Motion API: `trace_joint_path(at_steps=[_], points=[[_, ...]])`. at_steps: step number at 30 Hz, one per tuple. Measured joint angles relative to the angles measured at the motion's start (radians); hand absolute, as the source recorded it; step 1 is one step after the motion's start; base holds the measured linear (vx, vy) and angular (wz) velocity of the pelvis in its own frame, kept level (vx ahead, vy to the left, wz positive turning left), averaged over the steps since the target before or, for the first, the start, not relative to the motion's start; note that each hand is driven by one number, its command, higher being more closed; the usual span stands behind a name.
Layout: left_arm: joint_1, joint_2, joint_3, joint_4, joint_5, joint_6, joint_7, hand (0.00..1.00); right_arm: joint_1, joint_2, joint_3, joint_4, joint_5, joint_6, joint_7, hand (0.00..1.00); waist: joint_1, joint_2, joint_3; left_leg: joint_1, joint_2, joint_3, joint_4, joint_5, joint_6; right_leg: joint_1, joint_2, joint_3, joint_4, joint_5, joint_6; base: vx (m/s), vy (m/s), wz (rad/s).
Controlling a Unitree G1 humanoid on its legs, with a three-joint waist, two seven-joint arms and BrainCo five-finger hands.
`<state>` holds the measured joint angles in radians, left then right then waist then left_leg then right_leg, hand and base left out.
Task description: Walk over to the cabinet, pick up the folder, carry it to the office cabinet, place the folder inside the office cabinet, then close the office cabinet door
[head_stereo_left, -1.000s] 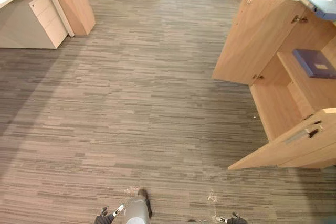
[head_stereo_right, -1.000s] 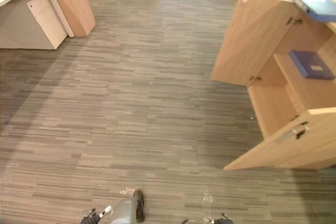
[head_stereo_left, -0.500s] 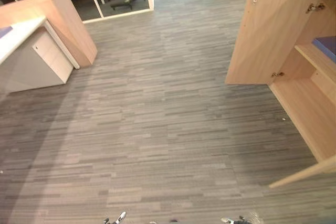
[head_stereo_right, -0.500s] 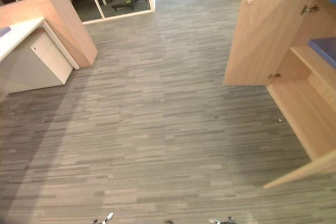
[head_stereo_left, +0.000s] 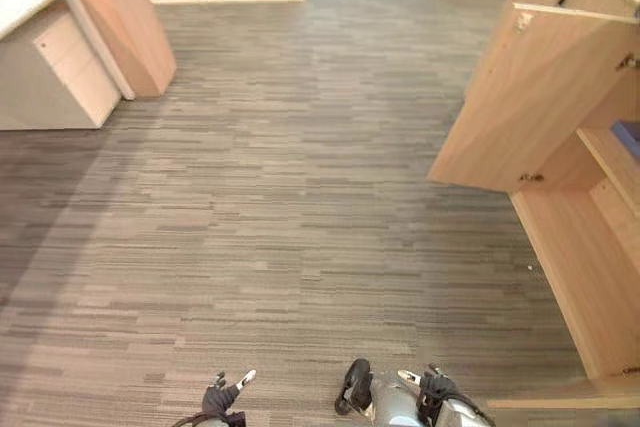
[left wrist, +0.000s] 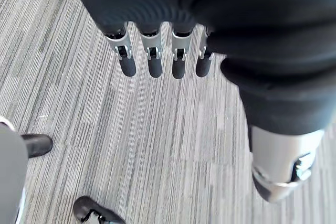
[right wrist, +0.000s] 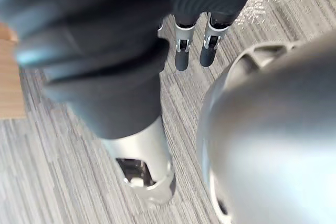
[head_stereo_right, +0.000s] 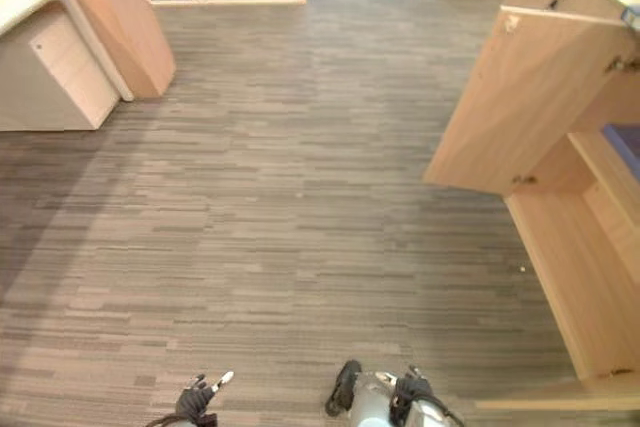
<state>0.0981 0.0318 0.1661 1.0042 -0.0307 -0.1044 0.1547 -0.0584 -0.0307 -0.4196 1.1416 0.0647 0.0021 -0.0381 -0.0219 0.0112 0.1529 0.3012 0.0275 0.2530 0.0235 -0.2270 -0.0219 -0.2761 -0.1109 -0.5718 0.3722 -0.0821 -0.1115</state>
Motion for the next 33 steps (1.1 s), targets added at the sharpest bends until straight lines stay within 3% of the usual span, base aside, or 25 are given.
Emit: trace_joint_path(at_steps=[2, 5, 7, 8, 9, 10, 12, 14, 15, 16, 18, 19, 20, 22, 23, 25, 26, 29, 30, 31, 32, 33], points=[[-0.003, -0.007, 0.021, 0.006, 0.000, 0.000, -0.007, 0.00, 0.014, 0.008, -0.032, 0.000, 0.012, 0.000, 0.001, 0.00, 0.000, -0.003, -0.001, -0.006, 0.036, 0.010, 0.066, -0.009, -0.015, 0.038, 0.041, -0.002, -0.037, -0.014, 0.001, 0.27, -0.251, -0.16], [0.002, -0.019, 0.070, -0.002, 0.012, -0.001, -0.014, 0.00, 0.053, 0.016, -0.063, -0.007, 0.036, -0.001, 0.000, 0.00, -0.002, -0.002, -0.010, -0.117, 0.118, 0.010, 0.437, -0.009, -0.032, 0.157, 0.106, -0.001, -0.161, -0.020, 0.005, 0.29, -0.277, -0.07], [0.029, -0.054, 0.157, -0.050, -0.008, -0.001, -0.012, 0.00, 0.084, 0.017, -0.031, -0.050, 0.037, -0.003, 0.001, 0.00, 0.009, 0.026, -0.018, -0.292, 0.263, 0.023, 0.892, 0.097, 0.000, 0.244, 0.190, 0.035, -0.229, -0.028, -0.005, 0.36, -0.187, -0.42], [0.035, -0.058, 0.165, -0.063, -0.022, -0.001, -0.009, 0.00, 0.084, 0.016, -0.022, -0.048, 0.036, -0.003, 0.001, 0.00, 0.015, 0.034, -0.022, -0.328, 0.298, 0.032, 0.988, 0.099, 0.004, 0.260, 0.209, 0.054, -0.236, -0.034, -0.007, 0.35, -0.103, -0.75], [0.039, -0.058, 0.170, -0.080, -0.047, -0.003, -0.003, 0.00, 0.080, 0.014, -0.013, -0.040, 0.035, -0.003, 0.001, 0.00, 0.022, 0.030, -0.021, -0.392, 0.343, 0.046, 1.113, 0.087, 0.003, 0.295, 0.231, 0.086, -0.259, -0.042, -0.004, 0.36, -0.086, -0.76], [0.039, -0.052, 0.167, -0.097, -0.061, -0.003, 0.009, 0.00, 0.074, 0.015, -0.010, -0.033, 0.034, -0.002, -0.001, 0.00, 0.028, 0.021, -0.017, -0.448, 0.354, 0.059, 1.151, 0.066, 0.009, 0.329, 0.236, 0.115, -0.285, -0.044, -0.002, 0.36, -0.086, -0.69], [0.041, -0.047, 0.157, -0.117, -0.076, -0.011, 0.021, 0.00, 0.074, 0.009, -0.010, -0.014, 0.033, 0.000, -0.003, 0.00, 0.033, 0.014, -0.012, -0.525, 0.344, 0.073, 1.097, 0.026, -0.002, 0.367, 0.231, 0.156, -0.318, -0.043, 0.001, 0.41, -0.082, -0.61], [0.042, -0.039, 0.135, -0.134, -0.077, -0.018, 0.026, 0.00, 0.066, -0.001, 0.014, 0.001, 0.032, 0.002, -0.006, 0.00, 0.041, 0.008, -0.004, -0.569, 0.293, 0.061, 0.915, -0.003, -0.011, 0.404, 0.219, 0.192, -0.338, -0.034, 0.000, 0.33, -0.012, -0.62], [0.042, -0.037, 0.125, -0.141, -0.077, -0.022, 0.027, 0.00, 0.057, -0.003, 0.023, 0.002, 0.032, 0.004, -0.007, 0.00, 0.047, 0.002, 0.000, -0.583, 0.241, 0.038, 0.745, -0.010, -0.026, 0.424, 0.203, 0.217, -0.348, -0.035, 0.002, 0.34, 0.044, -0.61], [0.041, -0.039, 0.124, -0.143, -0.078, -0.023, 0.026, 0.00, 0.042, -0.005, 0.029, 0.002, 0.032, 0.002, -0.008, 0.00, 0.048, -0.002, 0.007, -0.587, 0.176, -0.024, 0.537, 0.000, -0.040, 0.447, 0.186, 0.242, -0.364, -0.041, 0.013, 0.33, 0.055, -0.62], [0.041, -0.043, 0.125, -0.139, -0.080, -0.023, 0.027, 0.00, 0.031, -0.009, 0.030, 0.000, 0.032, -0.002, -0.008, 0.00, 0.054, 0.004, 0.009, -0.591, 0.113, -0.137, 0.269, 0.068, -0.063, 0.475, 0.172, 0.276, -0.382, -0.056, 0.040, 0.30, 0.103, -0.50], [0.041, -0.043, 0.126, -0.138, -0.083, -0.023, 0.027, 0.00, 0.032, -0.010, 0.030, 0.001, 0.032, -0.002, -0.008, 0.00, 0.060, 0.008, 0.007, -0.590, 0.100, -0.169, 0.204, 0.093, -0.066, 0.482, 0.172, 0.285, -0.387, -0.061, 0.050, 0.42, 0.185, -0.60], [0.041, -0.043, 0.132, -0.130, -0.104, -0.023, 0.027, 0.00, 0.037, -0.006, 0.031, 0.002, 0.032, -0.001, -0.007, 0.00, 0.070, 0.011, 0.005, -0.595, 0.092, -0.219, 0.155, 0.169, -0.060, 0.511, 0.164, 0.312, -0.393, -0.080, 0.080, 0.38, 0.166, -0.61], [0.041, -0.042, 0.140, -0.120, -0.118, -0.023, 0.027, 0.00, 0.042, -0.002, 0.033, 0.001, 0.032, -0.002, -0.007, 0.00, 0.072, 0.006, -0.012, -0.593, 0.076, -0.206, 0.170, 0.254, -0.050, 0.527, 0.133, 0.344, -0.386, -0.102, 0.118, 0.47, 0.234, -0.68], [0.035, -0.041, 0.146, -0.093, -0.122, -0.022, 0.026, 0.00, 0.051, -0.007, 0.052, -0.002, 0.031, -0.002, -0.006, 0.00, 0.069, 0.011, -0.027, -0.573, 0.049, -0.153, 0.178, 0.325, -0.021, 0.515, 0.071, 0.378, -0.341, -0.129, 0.161, 0.51, 0.297, -0.67], [0.030, -0.037, 0.145, -0.084, -0.120, -0.022, 0.026, 0.00, 0.049, -0.006, 0.061, -0.002, 0.031, -0.001, -0.005, 0.00, 0.074, 0.006, -0.029, -0.551, 0.029, -0.104, 0.177, 0.295, 0.006, 0.470, 0.022, 0.406, -0.255, -0.141, 0.185, 0.45, 0.307, -0.78], [0.030, -0.035, 0.146, -0.075, -0.118, -0.021, 0.026, 0.00, 0.046, 0.004, 0.061, 0.000, 0.032, -0.001, 0.000, 0.00, 0.082, 0.009, -0.032, -0.509, 0.012, -0.041, 0.173, 0.251, 0.031, 0.405, -0.033, 0.416, -0.107, -0.146, 0.193, 0.40, 0.305, -1.01], [0.034, -0.017, 0.130, -0.056, -0.116, -0.018, 0.025, 0.00, 0.044, 0.001, 0.058, -0.005, 0.028, -0.001, 0.009, 0.00, 0.080, 0.005, -0.035, -0.389, -0.037, 0.036, 0.133, 0.195, 0.064, 0.319, -0.151, 0.352, 0.180, -0.126, 0.160, 0.35, 0.342, -0.82], [0.035, -0.010, 0.107, -0.042, -0.108, -0.016, 0.025, 0.00, 0.045, -0.004, 0.059, -0.011, 0.027, -0.001, 0.009, 0.00, 0.066, 0.005, -0.038, -0.327, -0.062, 0.061, 0.100, 0.178, 0.076, 0.287, -0.234, 0.248, 0.315, -0.094, 0.095, 0.30, 0.358, -0.57], [0.034, -0.003, 0.096, -0.028, -0.096, -0.013, 0.024, 0.00, 0.045, -0.008, 0.059, -0.017, 0.026, -0.002, 0.009, 0.00, 0.061, 0.008, -0.046, -0.281, -0.077, 0.085, 0.070, 0.167, 0.082, 0.262, -0.309, 0.154, 0.423, -0.080, 0.067, 0.28, 0.344, -0.54], [0.033, 0.002, 0.092, -0.024, -0.094, -0.011, 0.024, 0.00, 0.044, -0.008, 0.060, -0.024, 0.027, -0.002, 0.009, 0.00, 0.058, 0.010, -0.048, -0.263, -0.079, 0.094, 0.061, 0.163, 0.084, 0.247, -0.331, 0.108, 0.456, -0.085, 0.063, 0.25, 0.290, -0.50], [0.030, 0.014, 0.083, -0.016, -0.078, -0.008, 0.024, 0.00, 0.040, -0.006, 0.059, -0.031, 0.035, -0.007, 0.008, 0.00, 0.046, 0.010, -0.043, -0.228, -0.075, 0.106, 0.040, 0.162, 0.086, 0.232, -0.341, 0.053, 0.472, -0.103, 0.086, 0.20, 0.190, -0.41]])
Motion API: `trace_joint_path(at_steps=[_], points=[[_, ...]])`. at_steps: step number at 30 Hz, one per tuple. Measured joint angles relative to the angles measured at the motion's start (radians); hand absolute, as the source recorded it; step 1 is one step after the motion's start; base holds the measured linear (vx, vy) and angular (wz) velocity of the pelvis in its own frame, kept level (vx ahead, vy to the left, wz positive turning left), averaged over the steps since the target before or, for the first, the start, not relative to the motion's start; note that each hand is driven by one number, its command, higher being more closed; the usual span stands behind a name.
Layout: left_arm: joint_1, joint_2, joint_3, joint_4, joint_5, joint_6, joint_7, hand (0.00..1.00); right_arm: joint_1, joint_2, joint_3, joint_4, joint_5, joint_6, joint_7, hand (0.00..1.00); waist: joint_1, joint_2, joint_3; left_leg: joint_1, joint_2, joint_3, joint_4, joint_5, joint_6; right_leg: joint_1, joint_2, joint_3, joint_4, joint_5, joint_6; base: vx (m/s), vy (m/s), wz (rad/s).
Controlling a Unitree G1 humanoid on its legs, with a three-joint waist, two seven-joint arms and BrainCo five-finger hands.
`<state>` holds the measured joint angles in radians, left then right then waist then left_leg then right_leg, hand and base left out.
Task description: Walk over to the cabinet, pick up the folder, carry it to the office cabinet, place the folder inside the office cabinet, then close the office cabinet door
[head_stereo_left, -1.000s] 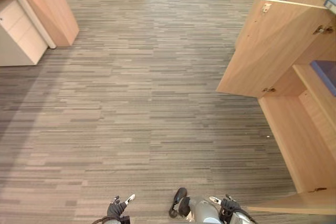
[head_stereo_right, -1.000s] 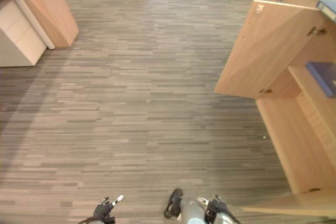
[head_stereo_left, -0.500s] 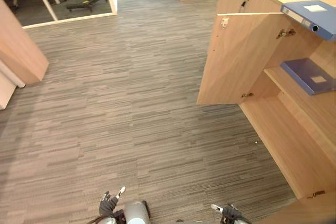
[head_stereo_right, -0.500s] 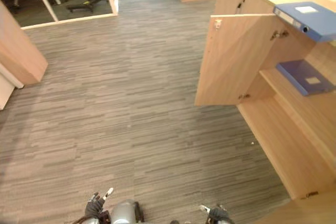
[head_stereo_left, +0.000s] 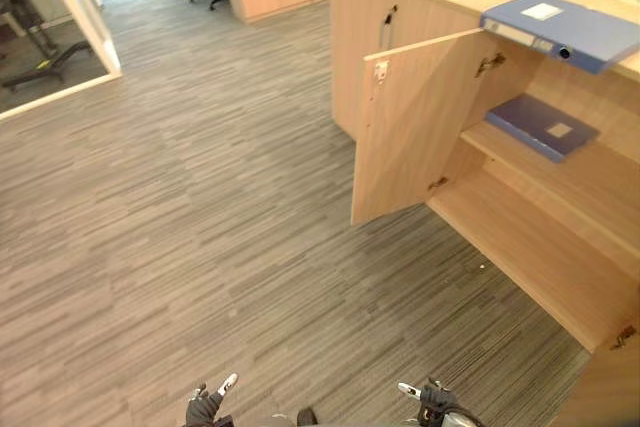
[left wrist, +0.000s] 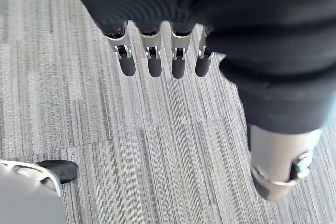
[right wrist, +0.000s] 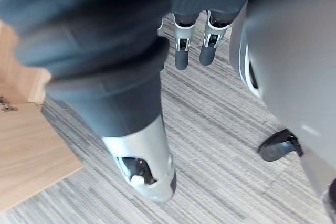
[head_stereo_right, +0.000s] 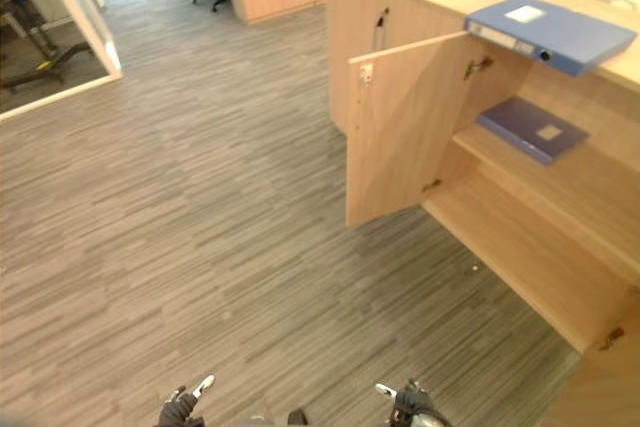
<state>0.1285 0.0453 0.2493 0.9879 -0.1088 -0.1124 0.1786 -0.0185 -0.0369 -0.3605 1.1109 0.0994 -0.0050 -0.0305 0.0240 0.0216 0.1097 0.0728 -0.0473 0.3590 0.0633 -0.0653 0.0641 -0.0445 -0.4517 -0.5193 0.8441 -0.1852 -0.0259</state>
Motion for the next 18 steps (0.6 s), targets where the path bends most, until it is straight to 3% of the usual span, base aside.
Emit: trace_joint_path(at_steps=[1, 3, 5, 6, 7, 8, 11, 12, 15, 16, 18], points=[[0.002, 0.007, -0.008, 0.005, 0.005, 0.000, 0.000, 0.00, 0.000, 0.000, -0.001, -0.002, 0.009, -0.004, -0.001, 0.00, -0.005, 0.002, 0.005, 0.032, 0.015, 0.018, -0.013, -0.002, -0.001, -0.011, 0.025, -0.022, -0.025, -0.021, 0.029, 0.22, 0.148, -0.40], [0.005, 0.010, -0.011, 0.012, 0.003, 0.001, 0.000, 0.00, 0.000, -0.001, -0.010, -0.003, 0.042, -0.014, -0.003, 0.00, -0.012, 0.012, 0.022, 0.087, 0.051, 0.042, -0.022, -0.018, -0.015, -0.014, 0.083, -0.071, -0.106, -0.044, 0.050, 0.16, 0.038, -0.43], [0.004, 0.010, -0.013, 0.023, 0.003, 0.002, -0.001, 0.00, 0.005, 0.003, -0.010, 0.004, 0.046, -0.017, -0.007, 0.00, -0.014, 0.000, 0.025, 0.122, 0.074, 0.085, -0.041, -0.035, -0.040, -0.052, 0.140, -0.120, -0.232, -0.041, 0.053, 0.13, -0.043, -0.55], [0.001, 0.009, -0.010, 0.022, 0.002, 0.002, -0.004, 0.00, 0.007, 0.003, -0.010, 0.006, 0.046, -0.017, -0.008, 0.00, -0.016, -0.006, 0.027, 0.124, 0.073, 0.097, -0.049, -0.039, -0.048, -0.067, 0.147, -0.144, -0.269, -0.036, 0.048, 0.09, -0.095, -0.71], [-0.003, 0.013, -0.002, 0.023, 0.003, 0.005, -0.010, 0.00, 0.011, 0.004, -0.011, 0.017, 0.045, -0.016, -0.009, 0.00, -0.016, -0.023, 0.028, 0.125, 0.067, 0.122, -0.053, -0.050, -0.062, -0.093, 0.160, -0.183, -0.366, -0.009, 0.020, 0.12, -0.180, -0.58], [-0.005, 0.011, 0.006, 0.027, 0.006, 0.008, -0.011, 0.00, 0.018, 0.002, -0.031, 0.023, 0.053, -0.017, -0.009, 0.00, -0.024, -0.030, 0.024, 0.128, 0.067, 0.128, -0.055, -0.064, -0.072, -0.110, 0.177, -0.200, -0.420, 0.049, -0.036, 0.14, -0.198, -0.51], [-0.022, -0.017, 0.005, 0.031, 0.031, 0.012, -0.013, 0.00, 0.024, -0.015, -0.093, 0.033, 0.045, -0.014, -0.009, 0.00, -0.047, 0.000, 0.024, 0.139, 0.102, 0.131, -0.095, -0.048, -0.106, -0.105, 0.241, -0.214, -0.456, 0.032, -0.035, 0.18, -0.152, -0.17], [-0.042, -0.031, 0.004, 0.030, 0.038, 0.015, -0.015, 0.00, 0.029, -0.015, -0.118, 0.038, 0.038, -0.011, -0.009, 0.00, -0.048, 0.000, 0.024, 0.143, 0.114, 0.134, -0.102, -0.039, -0.130, -0.103, 0.260, -0.216, -0.456, 0.016, -0.039, 0.18, -0.146, -0.10], [-0.056, -0.051, 0.004, 0.026, 0.058, 0.017, -0.033, 0.00, 0.043, -0.009, -0.143, 0.037, 0.041, -0.001, -0.008, 0.00, -0.059, -0.001, 0.024, 0.173, 0.155, 0.150, -0.102, -0.046, -0.154, -0.073, 0.314, -0.215, -0.480, -0.011, -0.038, 0.20, -0.165, -0.14], [-0.056, -0.050, 0.004, 0.023, 0.055, 0.018, -0.036, 0.00, 0.046, 0.003, -0.170, 0.035, 0.049, 0.000, -0.009, 0.00, -0.067, -0.005, 0.022, 0.157, 0.182, 0.153, -0.033, -0.069, -0.180, -0.059, 0.335, -0.211, -0.505, -0.020, -0.031, 0.18, -0.203, -0.15], [-0.051, -0.039, 0.016, 0.012, 0.042, 0.018, -0.044, 0.00, 0.067, 0.021, -0.171, 0.028, 0.078, 0.000, -0.008, 0.00, -0.072, -0.024, 0.011, 0.059, 0.270, 0.150, 0.278, -0.133, -0.181, -0.011, 0.379, -0.187, -0.588, -0.015, -0.018, 0.24, -0.308, -0.39]])
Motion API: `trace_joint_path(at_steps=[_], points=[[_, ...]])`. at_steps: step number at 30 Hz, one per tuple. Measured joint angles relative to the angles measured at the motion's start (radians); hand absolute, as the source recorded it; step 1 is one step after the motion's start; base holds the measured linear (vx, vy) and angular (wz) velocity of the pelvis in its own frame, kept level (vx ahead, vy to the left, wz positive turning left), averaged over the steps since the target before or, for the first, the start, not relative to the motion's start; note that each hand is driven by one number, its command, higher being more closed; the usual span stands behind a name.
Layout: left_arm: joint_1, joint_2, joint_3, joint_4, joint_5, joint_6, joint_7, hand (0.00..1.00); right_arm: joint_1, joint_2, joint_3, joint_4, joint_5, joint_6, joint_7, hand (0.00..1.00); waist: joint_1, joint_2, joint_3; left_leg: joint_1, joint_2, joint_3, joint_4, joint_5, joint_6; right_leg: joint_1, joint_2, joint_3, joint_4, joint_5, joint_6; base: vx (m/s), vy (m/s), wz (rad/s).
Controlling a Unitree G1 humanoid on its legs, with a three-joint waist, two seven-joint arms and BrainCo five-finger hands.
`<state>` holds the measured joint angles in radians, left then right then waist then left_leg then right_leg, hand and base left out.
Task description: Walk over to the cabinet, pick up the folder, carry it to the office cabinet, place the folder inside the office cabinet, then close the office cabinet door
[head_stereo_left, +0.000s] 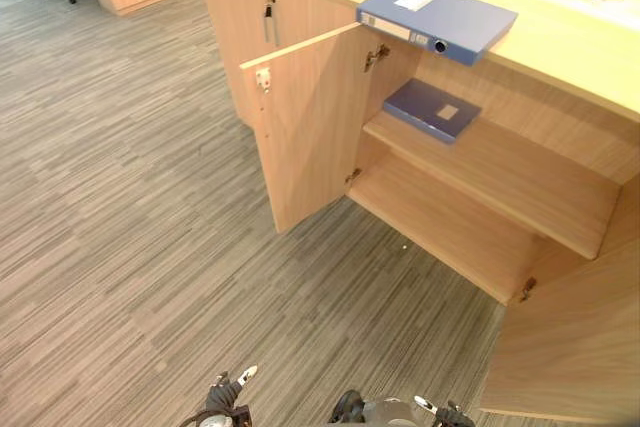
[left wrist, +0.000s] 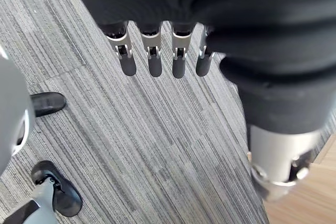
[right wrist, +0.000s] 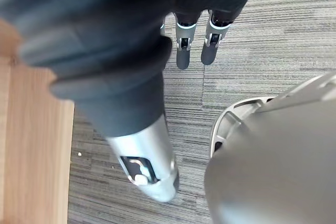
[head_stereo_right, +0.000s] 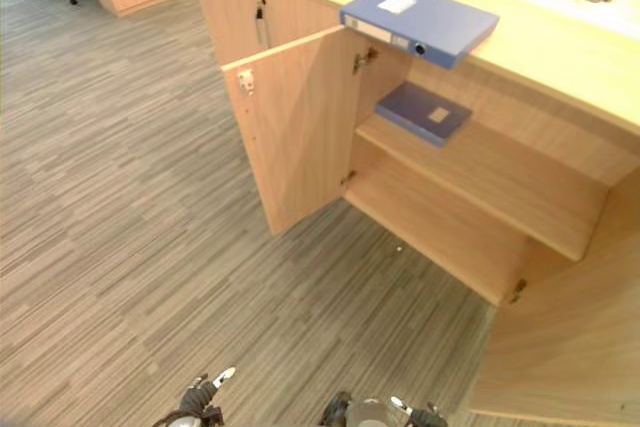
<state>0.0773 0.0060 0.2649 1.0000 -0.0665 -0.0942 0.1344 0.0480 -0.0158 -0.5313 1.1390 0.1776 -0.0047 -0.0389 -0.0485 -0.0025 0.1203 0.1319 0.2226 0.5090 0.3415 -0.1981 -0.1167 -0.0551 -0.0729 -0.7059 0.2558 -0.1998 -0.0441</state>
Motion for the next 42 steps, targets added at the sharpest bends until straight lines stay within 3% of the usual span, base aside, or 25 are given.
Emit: trace_joint_path(at_steps=[2, 3, 5, 6, 8, 9, 11, 12, 13, 14, 15, 16, 18, 21, 24, 27, 29, 32, 33, 35, 36, 37, 38, 39, 42], points=[[0.029, -0.003, 0.036, -0.031, -0.011, 0.001, -0.005, 0.00, 0.018, 0.002, 0.004, -0.017, 0.002, 0.000, 0.000, 0.00, 0.008, 0.009, -0.002, -0.063, 0.103, 0.004, 0.290, -0.003, 0.037, 0.061, 0.052, 0.046, -0.055, 0.011, -0.007, 0.26, -0.176, -0.97], [0.071, -0.013, 0.062, -0.059, -0.028, 0.002, -0.007, 0.00, 0.042, 0.001, 0.010, -0.039, 0.000, 0.000, 0.000, 0.00, 0.024, 0.033, -0.017, -0.099, 0.206, 0.012, 0.517, 0.066, 0.133, 0.109, 0.106, 0.117, -0.081, 0.006, -0.023, 0.26, -0.008, -1.30], [0.089, -0.011, 0.069, -0.069, -0.034, 0.001, -0.006, 0.00, 0.056, 0.000, 0.015, -0.041, -0.004, 0.002, 0.000, 0.00, 0.043, 0.032, -0.038, -0.137, 0.279, 0.017, 0.690, 0.123, 0.151, 0.147, 0.137, 0.207, -0.096, -0.005, -0.041, 0.37, 0.044, -1.37], [0.088, -0.010, 0.069, -0.070, -0.040, 0.001, -0.005, 0.00, 0.055, 0.001, 0.016, -0.039, -0.006, 0.004, -0.001, 0.00, 0.042, 0.027, -0.042, -0.173, 0.284, 0.009, 0.748, 0.095, 0.145, 0.158, 0.137, 0.241, -0.106, -0.006, -0.042, 0.46, 0.035, -1.23], [0.076, -0.007, 0.070, -0.077, -0.049, -0.004, -0.005, 0.00, 0.045, 0.000, 0.024, -0.032, -0.007, 0.006, -0.001, 0.00, 0.046, 0.016, -0.035, -0.253, 0.254, -0.010, 0.774, 0.029, 0.129, 0.179, 0.117, 0.299, -0.130, 0.001, -0.033, 0.37, 0.024, -0.94], [0.077, 0.000, 0.070, -0.089, -0.061, -0.011, -0.004, 0.00, 0.028, -0.004, 0.043, -0.014, -0.006, 0.006, -0.003, 0.00, 0.050, 0.003, -0.029, -0.318, 0.194, -0.037, 0.713, -0.019, 0.113, 0.200, 0.085, 0.343, -0.151, 0.011, -0.018, 0.29, 0.070, -0.81], [0.078, -0.001, 0.071, -0.104, -0.067, -0.017, -0.001, 0.00, 0.007, -0.010, 0.064, 0.005, -0.006, 0.006, -0.004, 0.00, 0.059, -0.001, -0.023, -0.377, 0.121, -0.083, 0.587, -0.050, 0.105, 0.220, 0.051, 0.385, -0.167, 0.017, -0.007, 0.28, 0.145, -0.81], [0.077, -0.006, 0.072, -0.108, -0.076, -0.025, 0.004, 0.00, -0.010, -0.010, 0.063, 0.009, -0.006, 0.006, -0.007, 0.00, 0.068, -0.002, -0.016, -0.412, 0.059, -0.140, 0.452, -0.062, 0.099, 0.242, 0.024, 0.405, -0.174, 0.019, -0.003, 0.34, 0.271, -0.79], [0.077, -0.010, 0.073, -0.107, -0.105, -0.035, 0.008, 0.00, -0.021, -0.007, 0.063, 0.011, -0.004, 0.004, -0.007, 0.00, 0.077, -0.005, -0.013, -0.429, -0.008, -0.222, 0.275, -0.045, 0.076, 0.261, -0.003, 0.412, -0.175, 0.020, 0.000, 0.30, 0.258, -0.68], [0.078, -0.015, 0.081, -0.108, -0.119, -0.037, 0.013, 0.00, -0.023, -0.006, 0.063, 0.012, -0.004, 0.002, -0.007, 0.00, 0.082, -0.004, -0.012, -0.429, -0.036, -0.266, 0.181, -0.025, 0.064, 0.268, -0.014, 0.411, -0.176, 0.021, 0.004, 0.36, 0.339, -0.68], [0.081, -0.029, 0.108, -0.106, -0.165, -0.042, 0.021, 0.00, -0.024, -0.004, 0.067, 0.011, -0.004, -0.003, -0.007, 0.00, 0.093, -0.003, -0.012, -0.426, -0.076, -0.357, 0.021, 0.049, 0.049, 0.290, -0.036, 0.410, -0.187, 0.020, 0.053, 0.35, 0.320, -0.83], [0.087, -0.049, 0.135, -0.104, -0.225, -0.046, 0.034, 0.00, -0.023, -0.002, 0.094, 0.009, -0.005, -0.008, -0.008, 0.00, 0.103, -0.001, -0.013, -0.414, -0.097, -0.396, 0.002, 0.195, 0.024, 0.316, -0.051, 0.411, -0.206, 0.018, 0.104, 0.35, 0.323, -0.74], [0.075, -0.043, 0.159, -0.103, -0.289, -0.053, 0.045, 0.00, -0.028, 0.040, 0.101, 0.003, -0.006, -0.009, -0.008, 0.00, 0.092, -0.039, -0.009, -0.410, -0.136, -0.369, 0.018, 0.153, 0.061, 0.314, -0.103, 0.408, -0.206, 0.057, 0.135, 0.34, 0.321, -0.32], [0.076, -0.043, 0.186, -0.073, -0.349, -0.053, 0.076, 0.00, -0.028, 0.041, 0.100, -0.008, -0.007, -0.008, -0.009, 0.00, 0.111, -0.041, -0.018, -0.368, -0.154, -0.253, 0.041, 0.075, 0.119, 0.278, -0.176, 0.440, -0.185, 0.166, 0.180, 0.35, 0.389, -0.82], [0.074, -0.037, 0.151, -0.068, -0.331, -0.052, 0.078, 0.00, -0.018, 0.029, 0.079, -0.005, -0.013, 0.000, -0.008, 0.00, 0.105, -0.033, -0.035, -0.280, -0.226, -0.176, -0.047, 0.050, 0.156, 0.181, -0.278, 0.472, -0.008, 0.183, 0.177, 0.26, 0.354, -0.69], [0.073, -0.018, 0.088, -0.074, -0.267, -0.050, 0.072, 0.00, 0.012, 0.017, 0.043, -0.032, -0.051, -0.005, -0.006, 0.00, 0.083, -0.008, -0.044, -0.179, -0.264, -0.156, -0.126, 0.051, 0.179, 0.093, -0.351, 0.458, 0.263, 0.224, 0.102, 0.17, 0.251, -0.13], [0.073, 0.012, 0.042, -0.097, -0.211, -0.050, 0.058, 0.00, 0.019, 0.016, 0.044, -0.049, -0.059, -0.015, -0.004, 0.00, 0.064, -0.007, -0.052, -0.109, -0.272, -0.155, -0.180, 0.054, 0.187, 0.031, -0.373, 0.403, 0.458, 0.182, 0.044, 0.17, 0.137, 0.02], [0.082, 0.018, 0.009, -0.105, -0.182, -0.047, 0.037, 0.00, 0.019, 0.017, 0.054, -0.059, -0.061, -0.022, 0.004, 0.00, 0.061, -0.005, -0.051, -0.059, -0.270, -0.148, -0.211, 0.055, 0.188, -0.020, -0.340, 0.344, 0.496, 0.090, 0.069, 0.12, 0.008, -0.11], [0.087, 0.013, -0.006, -0.098, -0.183, -0.042, 0.027, 0.00, 0.019, 0.021, 0.065, -0.066, -0.061, -0.023, 0.012, 0.00, 0.059, 0.000, -0.045, -0.044, -0.260, -0.142, -0.217, 0.055, 0.188, -0.038, -0.296, 0.343, 0.472, 0.034, 0.080, 0.11, -0.065, -0.16], [0.086, -0.002, -0.019, -0.067, -0.183, -0.038, 0.012, 0.00, 0.016, 0.017, 0.098, -0.074, -0.063, -0.022, 0.018, 0.00, 0.050, 0.015, -0.031, -0.024, -0.232, -0.142, -0.225, 0.057, 0.180, -0.050, -0.213, 0.326, 0.396, -0.010, 0.084, 0.07, -0.135, -0.09], [0.088, -0.010, -0.018, -0.051, -0.183, -0.033, 0.002, 0.00, 0.015, 0.019, 0.102, -0.079, -0.060, -0.021, 0.018, 0.00, 0.045, 0.015, -0.028, -0.017, -0.217, -0.142, -0.237, 0.061, 0.164, -0.067, -0.160, 0.323, 0.318, -0.011, 0.087, 0.04, -0.170, -0.02], [0.085, -0.006, -0.020, -0.047, -0.183, -0.032, -0.005, 0.00, 0.015, 0.021, 0.103, -0.081, -0.060, -0.020, 0.017, 0.00, 0.044, 0.011, -0.023, -0.013, -0.215, -0.142, -0.240, 0.062, 0.155, -0.067, -0.143, 0.323, 0.270, -0.006, 0.084, 0.02, -0.188, -0.01], [0.087, 0.004, -0.012, -0.046, -0.185, -0.032, -0.014, 0.00, 0.019, 0.024, 0.130, -0.080, -0.061, -0.019, 0.017, 0.00, 0.044, -0.013, -0.017, -0.005, -0.232, -0.145, -0.251, 0.062, 0.131, -0.063, -0.134, 0.322, 0.168, 0.042, 0.057, 0.03, -0.212, -0.01], [0.079, -0.006, 0.002, -0.032, -0.185, -0.030, -0.022, 0.00, 0.021, 0.015, 0.139, -0.079, -0.059, -0.016, 0.018, 0.00, 0.044, -0.013, -0.016, -0.002, -0.228, -0.156, -0.263, 0.064, 0.114, -0.039, -0.123, 0.310, 0.129, 0.018, 0.065, 0.05, -0.214, 0.07], [0.080, -0.025, 0.030, -0.025, -0.183, -0.028, -0.050, 0.00, 0.020, 0.008, 0.140, -0.087, -0.063, -0.015, 0.018, 0.00, 0.039, 0.014, -0.020, -0.005, -0.187, -0.179, -0.303, 0.094, 0.075, -0.010, -0.063, 0.266, 0.039, 0.032, 0.051, 0.08, -0.213, 0.23]])
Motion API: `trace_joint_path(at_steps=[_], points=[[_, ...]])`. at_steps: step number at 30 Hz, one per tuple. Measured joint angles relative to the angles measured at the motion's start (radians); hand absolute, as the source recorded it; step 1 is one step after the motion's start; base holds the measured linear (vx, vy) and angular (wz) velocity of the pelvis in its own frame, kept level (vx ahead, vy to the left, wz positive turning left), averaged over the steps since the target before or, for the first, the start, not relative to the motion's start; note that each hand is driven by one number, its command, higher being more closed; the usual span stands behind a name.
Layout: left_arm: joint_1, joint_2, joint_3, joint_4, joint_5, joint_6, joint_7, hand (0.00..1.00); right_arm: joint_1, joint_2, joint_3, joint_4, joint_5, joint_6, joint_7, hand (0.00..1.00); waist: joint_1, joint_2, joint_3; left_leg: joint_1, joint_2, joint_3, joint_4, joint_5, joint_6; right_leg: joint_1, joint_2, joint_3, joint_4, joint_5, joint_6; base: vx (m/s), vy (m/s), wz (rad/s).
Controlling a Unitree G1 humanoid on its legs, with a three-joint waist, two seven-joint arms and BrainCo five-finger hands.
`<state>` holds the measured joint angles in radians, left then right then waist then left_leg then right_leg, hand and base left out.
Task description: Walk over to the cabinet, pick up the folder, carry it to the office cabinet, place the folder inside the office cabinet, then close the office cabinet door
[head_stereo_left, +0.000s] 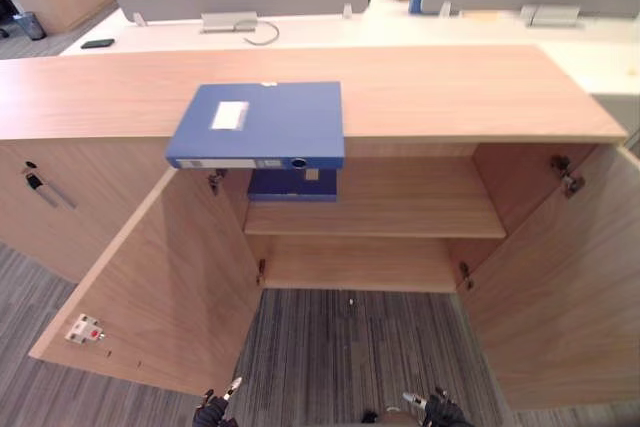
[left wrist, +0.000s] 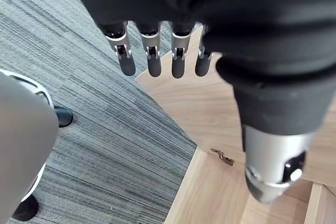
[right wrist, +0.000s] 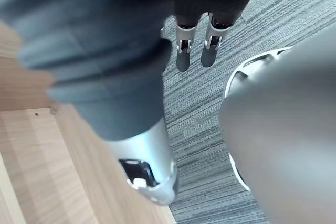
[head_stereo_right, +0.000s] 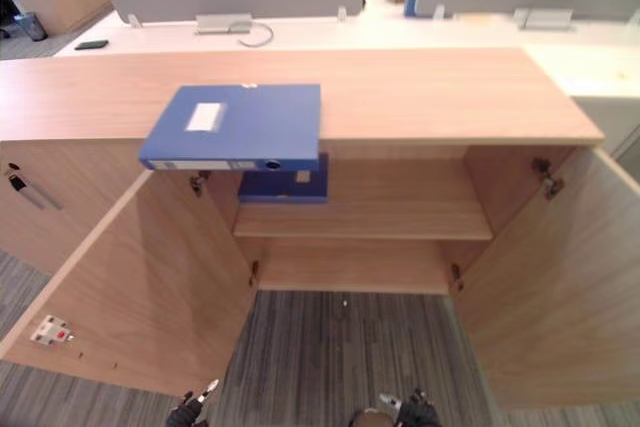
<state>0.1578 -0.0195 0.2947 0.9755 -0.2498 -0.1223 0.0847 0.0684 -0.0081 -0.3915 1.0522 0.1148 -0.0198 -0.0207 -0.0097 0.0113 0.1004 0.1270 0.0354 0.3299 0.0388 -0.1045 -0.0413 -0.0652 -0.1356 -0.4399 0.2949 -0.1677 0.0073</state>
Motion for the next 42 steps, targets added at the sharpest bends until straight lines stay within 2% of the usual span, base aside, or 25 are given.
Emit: trace_joint_path(at_steps=[4, 5, 6, 7, 9, 10, 12, 14, 15, 16, 17, 18, 20, 23, 25, 27, 28, 29, 30, 31, 33, 34, 35, 38, 42], points=[[-0.001, 0.000, 0.018, -0.002, 0.003, 0.006, -0.044, 0.00, 0.000, 0.004, 0.001, 0.000, -0.019, 0.005, 0.006, 0.00, 0.006, -0.002, 0.001, 0.002, 0.052, 0.000, 0.015, -0.015, -0.038, 0.050, 0.068, -0.012, -0.091, 0.009, -0.013, 0.09, -0.206, 0.00], [-0.003, 0.003, 0.018, -0.002, 0.011, 0.008, -0.057, 0.00, 0.000, 0.004, 0.000, 0.000, -0.019, 0.009, 0.010, 0.00, 0.006, -0.003, 0.001, -0.009, 0.071, 0.003, 0.057, -0.042, -0.047, 0.066, 0.085, -0.011, -0.115, 0.009, -0.013, 0.12, -0.127, -0.04], [-0.008, 0.006, 0.017, -0.006, 0.021, 0.008, -0.066, 0.00, -0.001, 0.006, 0.000, 0.000, -0.019, 0.009, 0.011, 0.00, 0.008, -0.003, 0.006, -0.037, 0.094, 0.006, 0.139, -0.078, -0.052, 0.083, 0.097, -0.010, -0.134, 0.008, -0.013, 0.14, -0.116, -0.08], [-0.013, 0.012, 0.019, -0.016, 0.033, 0.010, -0.075, 0.00, -0.001, 0.008, 0.001, -0.002, -0.019, 0.010, 0.011, 0.00, 0.010, -0.006, 0.011, -0.104, 0.135, 0.007, 0.325, -0.134, -0.044, 0.103, 0.110, -0.009, -0.150, 0.007, -0.015, 0.16, -0.119, -0.12], [-0.015, 0.013, 0.028, -0.042, 0.035, 0.013, -0.077, 0.00, 0.000, 0.012, 0.001, -0.011, -0.019, 0.012, 0.011, 0.00, 0.016, -0.005, 0.023, -0.204, 0.205, 0.015, 0.603, -0.155, -0.025, 0.141, 0.124, -0.006, -0.161, 0.005, -0.021, 0.19, -0.095, -0.22], [-0.010, 0.012, 0.027, -0.066, 0.028, 0.015, -0.078, 0.00, 0.003, 0.013, 0.001, -0.020, -0.018, 0.017, 0.011, 0.00, 0.025, -0.002, 0.028, -0.262, 0.280, 0.054, 0.792, -0.160, -0.005, 0.186, 0.135, 0.008, -0.174, 0.000, -0.028, 0.19, -0.028, -0.27], [-0.011, 0.021, 0.020, -0.085, 0.003, 0.016, -0.079, 0.00, 0.002, 0.013, 0.001, -0.020, -0.018, 0.018, 0.010, 0.00, 0.030, -0.008, 0.036, -0.302, 0.321, 0.100, 0.837, -0.175, 0.011, 0.232, 0.124, 0.016, -0.195, 0.000, -0.028, 0.27, 0.021, -0.20], [-0.011, 0.026, -0.006, -0.098, -0.026, 0.016, -0.080, 0.00, -0.006, 0.008, -0.004, -0.019, -0.017, 0.019, 0.009, 0.00, 0.038, -0.011, 0.043, -0.343, 0.300, 0.114, 0.733, -0.173, 0.008, 0.245, 0.088, 0.023, -0.196, 0.000, -0.025, 0.20, 0.106, -0.14], [-0.010, 0.031, -0.028, -0.113, -0.037, 0.017, -0.080, 0.00, -0.011, 0.008, -0.007, -0.018, -0.017, 0.019, 0.009, 0.00, 0.043, -0.012, 0.047, -0.355, 0.272, 0.111, 0.644, -0.166, 0.006, 0.248, 0.064, 0.026, -0.190, 0.000, -0.019, 0.16, 0.198, -0.12], [0.004, 0.039, -0.070, -0.142, -0.046, 0.018, -0.081, 0.00, -0.015, 0.002, -0.009, -0.012, -0.017, 0.019, 0.009, 0.00, 0.046, -0.010, 0.048, -0.351, 0.227, 0.093, 0.484, -0.101, -0.006, 0.247, 0.041, 0.029, -0.183, 0.000, 0.011, 0.19, 0.284, -0.08], [0.036, 0.049, -0.136, -0.196, -0.062, 0.019, -0.094, 0.00, -0.019, -0.001, -0.007, 0.008, -0.018, 0.019, 0.012, 0.00, 0.049, -0.006, 0.040, -0.335, 0.175, 0.067, 0.358, 0.030, 0.002, 0.242, 0.022, 0.035, -0.184, -0.007, 0.034, 0.25, 0.325, 0.13], [0.048, 0.078, -0.192, -0.265, -0.076, 0.021, -0.105, 0.00, -0.026, 0.005, 0.001, 0.013, -0.018, 0.022, 0.019, 0.00, 0.041, -0.026, 0.041, -0.306, 0.120, 0.064, 0.277, 0.057, 0.022, 0.234, -0.013, 0.034, -0.182, 0.009, 0.037, 0.21, 0.267, 0.26], [0.071, 0.136, -0.287, -0.401, -0.076, 0.029, -0.143, 0.00, -0.037, 0.010, 0.001, 0.013, -0.023, 0.021, 0.021, 0.00, 0.042, -0.042, 0.037, -0.267, 0.057, 0.069, 0.172, 0.093, 0.043, 0.229, -0.053, 0.035, -0.182, 0.038, 0.042, 0.21, 0.254, 0.27], [0.099, 0.229, -0.375, -0.562, -0.104, 0.036, -0.227, 0.00, -0.050, 0.008, 0.025, 0.011, -0.061, 0.020, 0.040, 0.00, 0.038, -0.040, 0.027, -0.196, 0.013, 0.078, 0.030, 0.148, 0.048, 0.231, -0.068, 0.038, -0.183, 0.076, 0.059, 0.15, 0.180, 0.02], [0.103, 0.302, -0.427, -0.634, -0.166, 0.046, -0.280, 0.00, -0.050, 0.005, 0.040, 0.013, -0.098, 0.021, 0.057, 0.00, 0.025, -0.039, 0.015, -0.174, 0.000, 0.075, -0.032, 0.177, 0.047, 0.230, -0.068, 0.038, -0.186, 0.083, 0.066, 0.10, 0.079, 0.03], [0.108, 0.424, -0.516, -0.762, -0.254, 0.084, -0.348, 0.00, -0.049, -0.014, 0.080, 0.028, -0.143, 0.025, 0.082, 0.00, 0.013, -0.034, 0.001, -0.153, -0.006, 0.073, -0.077, 0.197, 0.044, 0.233, -0.064, 0.038, -0.189, 0.086, 0.067, 0.04, 0.019, 0.00], [0.111, 0.458, -0.536, -0.801, -0.266, 0.091, -0.363, 0.00, -0.049, -0.021, 0.084, 0.032, -0.148, 0.026, 0.088, 0.00, 0.010, -0.031, 0.001, -0.147, -0.006, 0.072, -0.083, 0.200, 0.042, 0.238, -0.062, 0.038, -0.193, 0.089, 0.068, 0.03, -0.003, 0.01], [0.117, 0.539, -0.573, -0.881, -0.306, 0.098, -0.406, 0.00, -0.049, -0.039, 0.104, 0.046, -0.161, 0.029, 0.098, 0.00, 0.005, -0.026, -0.003, -0.139, -0.005, 0.070, -0.092, 0.204, 0.041, 0.249, -0.056, 0.037, -0.206, 0.097, 0.068, 0.00, 0.000, 0.00], [0.119, 0.581, -0.584, -0.919, -0.323, 0.101, -0.426, 0.00, -0.049, -0.048, 0.110, 0.051, -0.168, 0.030, 0.101, 0.00, 0.001, -0.023, -0.004, -0.136, -0.003, 0.068, -0.092, 0.205, 0.040, 0.255, -0.054, 0.037, -0.212, 0.102, 0.067, 0.01, -0.037, -0.04], [0.121, 0.680, -0.594, -0.999, -0.372, 0.105, -0.471, 0.00, -0.047, -0.066, 0.110, 0.061, -0.175, 0.030, 0.110, 0.00, 0.000, -0.010, -0.010, -0.128, 0.005, 0.069, -0.096, 0.208, 0.038, 0.260, -0.043, 0.038, -0.222, 0.116, 0.059, -0.01, -0.039, -0.10], [0.120, 0.780, -0.594, -1.061, -0.418, 0.107, -0.509, 0.00, -0.044, -0.083, 0.110, 0.066, -0.175, 0.029, 0.117, 0.00, -0.001, 0.001, -0.019, -0.121, 0.007, 0.066, -0.108, 0.215, 0.038, 0.262, -0.037, 0.038, -0.225, 0.124, 0.056, -0.02, -0.039, -0.05], [0.110, 0.872, -0.593, -1.119, -0.463, 0.106, -0.543, 0.00, -0.044, -0.100, 0.110, 0.078, -0.178, 0.028, 0.127, 0.00, 0.000, 0.007, -0.022, -0.120, 0.008, 0.062, -0.112, 0.220, 0.039, 0.264, -0.036, 0.037, -0.228, 0.125, 0.057, -0.05, -0.042, 0.06], [0.107, 0.919, -0.592, -1.151, -0.494, 0.105, -0.568, 0.00, -0.043, -0.108, 0.110, 0.084, -0.180, 0.027, 0.133, 0.00, 0.000, 0.010, -0.024, -0.120, 0.007, 0.061, -0.118, 0.226, 0.040, 0.264, -0.036, 0.037, -0.228, 0.125, 0.057, -0.05, -0.036, 0.08], [0.098, 1.008, -0.586, -1.214, -0.561, 0.097, -0.626, 0.00, -0.036, -0.117, 0.110, 0.084, -0.181, 0.017, 0.143, 0.00, 0.004, 0.015, -0.028, -0.119, 0.005, 0.056, -0.124, 0.237, 0.042, 0.265, -0.036, 0.036, -0.232, 0.125, 0.057, -0.07, -0.029, 0.02], [0.088, 1.031, -0.560, -1.245, -0.611, 0.094, -0.665, 0.00, -0.035, -0.127, 0.109, 0.106, -0.191, -0.001, 0.155, 0.00, 0.012, 0.027, -0.040, -0.127, 0.004, 0.054, -0.130, 0.244, 0.041, 0.260, -0.035, 0.045, -0.242, 0.124, 0.056, -0.11, -0.034, -0.04]])
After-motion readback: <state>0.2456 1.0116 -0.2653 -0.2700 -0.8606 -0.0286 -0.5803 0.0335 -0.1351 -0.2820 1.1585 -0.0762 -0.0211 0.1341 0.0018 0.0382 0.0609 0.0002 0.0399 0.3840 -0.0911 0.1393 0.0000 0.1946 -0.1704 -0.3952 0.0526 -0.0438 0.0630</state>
